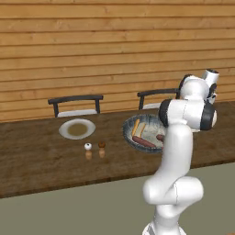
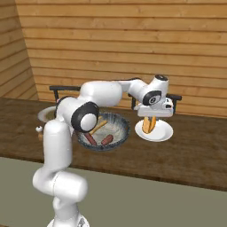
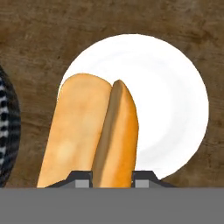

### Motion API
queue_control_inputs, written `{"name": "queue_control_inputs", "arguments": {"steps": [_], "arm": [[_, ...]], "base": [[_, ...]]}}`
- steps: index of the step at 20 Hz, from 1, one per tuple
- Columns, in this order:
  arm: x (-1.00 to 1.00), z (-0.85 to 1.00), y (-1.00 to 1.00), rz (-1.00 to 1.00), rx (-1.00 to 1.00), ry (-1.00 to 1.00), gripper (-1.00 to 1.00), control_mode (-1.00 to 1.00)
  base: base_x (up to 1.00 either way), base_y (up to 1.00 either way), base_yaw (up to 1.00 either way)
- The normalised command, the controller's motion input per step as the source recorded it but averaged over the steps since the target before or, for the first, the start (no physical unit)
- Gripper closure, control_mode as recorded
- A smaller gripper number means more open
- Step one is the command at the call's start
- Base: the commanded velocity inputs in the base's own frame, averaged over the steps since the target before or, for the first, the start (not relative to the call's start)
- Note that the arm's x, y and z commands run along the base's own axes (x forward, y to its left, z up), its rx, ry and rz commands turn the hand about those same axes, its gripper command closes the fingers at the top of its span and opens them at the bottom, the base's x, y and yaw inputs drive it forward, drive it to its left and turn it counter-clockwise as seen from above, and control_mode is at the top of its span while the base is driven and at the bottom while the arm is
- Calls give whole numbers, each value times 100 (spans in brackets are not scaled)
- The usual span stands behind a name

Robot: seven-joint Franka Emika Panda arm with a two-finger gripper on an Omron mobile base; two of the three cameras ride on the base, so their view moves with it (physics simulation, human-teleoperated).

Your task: Place one bun and one sausage from the bowl on each plate.

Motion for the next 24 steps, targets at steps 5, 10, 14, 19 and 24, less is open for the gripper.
{"name": "queue_control_inputs", "arguments": {"steps": [5,10,14,19,24], "arm": [[81,-56,-40,17,0,1,100,-100],[32,-46,-4,7,0,1,100,-100],[-9,-11,1,0,0,1,-100,-100],[1,-16,9,2,0,0,-100,-100],[0,-10,0,1,0,0,-100,-100]], "base": [[0,0,0],[0,0,0],[0,0,0],[0,0,0],[0,0,0]]}}
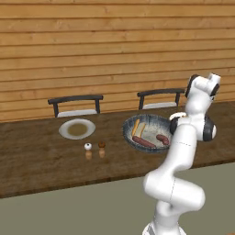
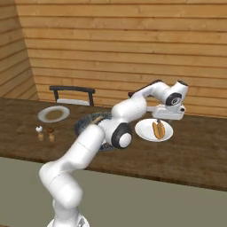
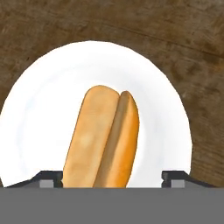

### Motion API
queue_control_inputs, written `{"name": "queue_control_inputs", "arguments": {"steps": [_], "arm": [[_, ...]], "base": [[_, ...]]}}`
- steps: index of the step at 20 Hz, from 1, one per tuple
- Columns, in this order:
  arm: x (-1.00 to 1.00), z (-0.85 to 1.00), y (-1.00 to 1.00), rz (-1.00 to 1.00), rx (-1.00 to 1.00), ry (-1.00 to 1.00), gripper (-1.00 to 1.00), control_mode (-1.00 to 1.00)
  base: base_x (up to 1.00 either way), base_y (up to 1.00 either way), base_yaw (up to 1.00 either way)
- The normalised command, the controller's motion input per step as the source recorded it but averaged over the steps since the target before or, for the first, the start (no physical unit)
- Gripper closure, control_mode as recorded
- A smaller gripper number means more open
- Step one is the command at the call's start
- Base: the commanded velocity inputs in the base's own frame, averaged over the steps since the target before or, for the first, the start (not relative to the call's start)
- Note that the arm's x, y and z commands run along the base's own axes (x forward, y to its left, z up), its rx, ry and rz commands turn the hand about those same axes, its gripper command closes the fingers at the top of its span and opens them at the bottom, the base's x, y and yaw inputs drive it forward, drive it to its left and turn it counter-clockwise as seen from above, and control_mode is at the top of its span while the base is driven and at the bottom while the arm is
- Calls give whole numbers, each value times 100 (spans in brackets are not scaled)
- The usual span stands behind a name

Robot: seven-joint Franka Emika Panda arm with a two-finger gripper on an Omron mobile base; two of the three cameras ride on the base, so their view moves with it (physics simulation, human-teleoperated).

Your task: Place one bun and one sausage from the bowl on each plate.

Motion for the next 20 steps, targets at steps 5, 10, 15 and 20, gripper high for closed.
{"name": "queue_control_inputs", "arguments": {"steps": [5,10,15,20], "arm": [[-71,4,86,0,-8,-7,-100,-100],[-86,81,70,0,-2,25,-100,-100],[-66,60,38,0,3,54,-100,-100],[-37,21,0,0,17,64,-100,-100]], "base": [[0,0,0],[0,0,0],[0,0,0],[0,0,0]]}}
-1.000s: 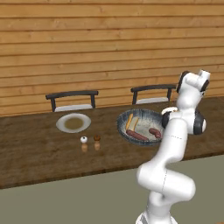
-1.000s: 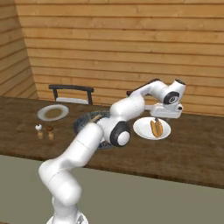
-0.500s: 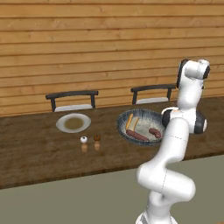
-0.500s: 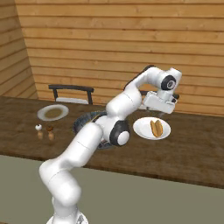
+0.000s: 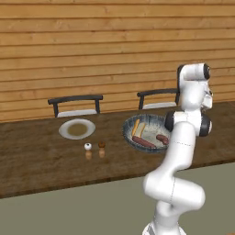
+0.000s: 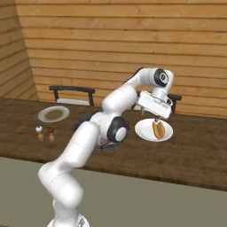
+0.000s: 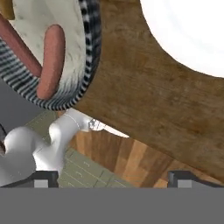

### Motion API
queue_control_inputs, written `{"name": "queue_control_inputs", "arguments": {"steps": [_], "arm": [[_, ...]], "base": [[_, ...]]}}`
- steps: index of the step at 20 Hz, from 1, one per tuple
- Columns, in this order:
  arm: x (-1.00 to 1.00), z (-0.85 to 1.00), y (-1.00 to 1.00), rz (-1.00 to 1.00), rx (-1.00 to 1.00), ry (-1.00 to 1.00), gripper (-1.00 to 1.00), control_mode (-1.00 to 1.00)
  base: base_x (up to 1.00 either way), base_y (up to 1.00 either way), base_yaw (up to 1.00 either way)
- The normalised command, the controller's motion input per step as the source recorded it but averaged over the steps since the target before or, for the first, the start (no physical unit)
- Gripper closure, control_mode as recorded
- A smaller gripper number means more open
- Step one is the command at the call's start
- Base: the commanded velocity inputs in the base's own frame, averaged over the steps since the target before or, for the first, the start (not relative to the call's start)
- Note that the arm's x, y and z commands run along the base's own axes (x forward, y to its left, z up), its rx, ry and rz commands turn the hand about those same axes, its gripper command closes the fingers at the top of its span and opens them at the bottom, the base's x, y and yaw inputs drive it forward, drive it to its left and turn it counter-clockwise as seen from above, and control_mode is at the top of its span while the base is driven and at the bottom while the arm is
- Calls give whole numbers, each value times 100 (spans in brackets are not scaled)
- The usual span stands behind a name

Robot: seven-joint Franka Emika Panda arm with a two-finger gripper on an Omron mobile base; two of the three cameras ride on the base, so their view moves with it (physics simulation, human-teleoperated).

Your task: Place one bun and one sausage from the bowl on each plate.

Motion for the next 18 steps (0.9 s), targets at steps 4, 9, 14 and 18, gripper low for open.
{"name": "queue_control_inputs", "arguments": {"steps": [4,9,14,18], "arm": [[-58,18,5,7,9,28,-100,-100],[-22,21,74,7,-14,-71,-100,-100],[6,0,100,1,-24,-51,-100,-100],[9,-5,98,-1,-21,-3,-100,-100]], "base": [[0,0,0],[0,0,0],[0,0,0],[0,0,0]]}}
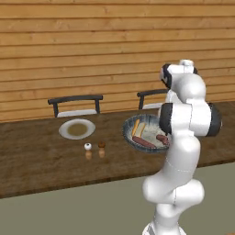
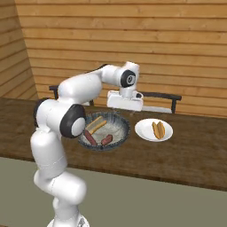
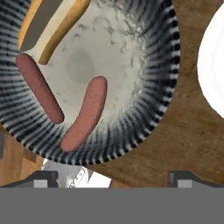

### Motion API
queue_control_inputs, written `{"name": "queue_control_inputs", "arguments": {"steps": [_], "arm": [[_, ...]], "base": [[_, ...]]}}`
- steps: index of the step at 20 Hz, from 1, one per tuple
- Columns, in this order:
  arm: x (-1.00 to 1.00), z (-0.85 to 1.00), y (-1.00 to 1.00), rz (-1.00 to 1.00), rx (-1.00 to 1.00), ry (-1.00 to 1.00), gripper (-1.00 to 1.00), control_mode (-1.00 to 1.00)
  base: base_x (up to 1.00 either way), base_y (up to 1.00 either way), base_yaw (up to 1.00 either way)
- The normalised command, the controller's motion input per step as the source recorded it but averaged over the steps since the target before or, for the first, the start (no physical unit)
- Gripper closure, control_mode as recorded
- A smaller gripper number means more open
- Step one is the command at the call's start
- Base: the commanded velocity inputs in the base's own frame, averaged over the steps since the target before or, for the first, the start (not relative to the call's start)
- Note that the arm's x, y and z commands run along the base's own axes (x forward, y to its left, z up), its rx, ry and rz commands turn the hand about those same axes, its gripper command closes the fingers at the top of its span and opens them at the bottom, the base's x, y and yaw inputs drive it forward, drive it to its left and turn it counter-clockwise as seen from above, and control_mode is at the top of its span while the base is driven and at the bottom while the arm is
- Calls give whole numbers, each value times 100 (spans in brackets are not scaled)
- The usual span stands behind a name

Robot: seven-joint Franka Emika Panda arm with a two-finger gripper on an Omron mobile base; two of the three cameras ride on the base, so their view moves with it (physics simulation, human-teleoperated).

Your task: Place one bun and one sausage from the bowl on each plate.

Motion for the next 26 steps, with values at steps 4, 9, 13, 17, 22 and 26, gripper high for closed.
{"name": "queue_control_inputs", "arguments": {"steps": [4,9,13,17,22,26], "arm": [[24,-28,91,-5,-15,-1,-100,-100],[15,-26,4,-19,-1,2,-100,-100],[-13,-32,24,-8,0,6,-100,-100],[-13,-33,32,-1,-5,9,-100,-100],[-1,-35,-11,0,-10,4,-100,-100],[0,-25,-4,0,-4,1,-100,-100]], "base": [[0,0,0],[0,0,0],[0,0,0],[0,0,0],[0,0,0],[0,0,0]]}}
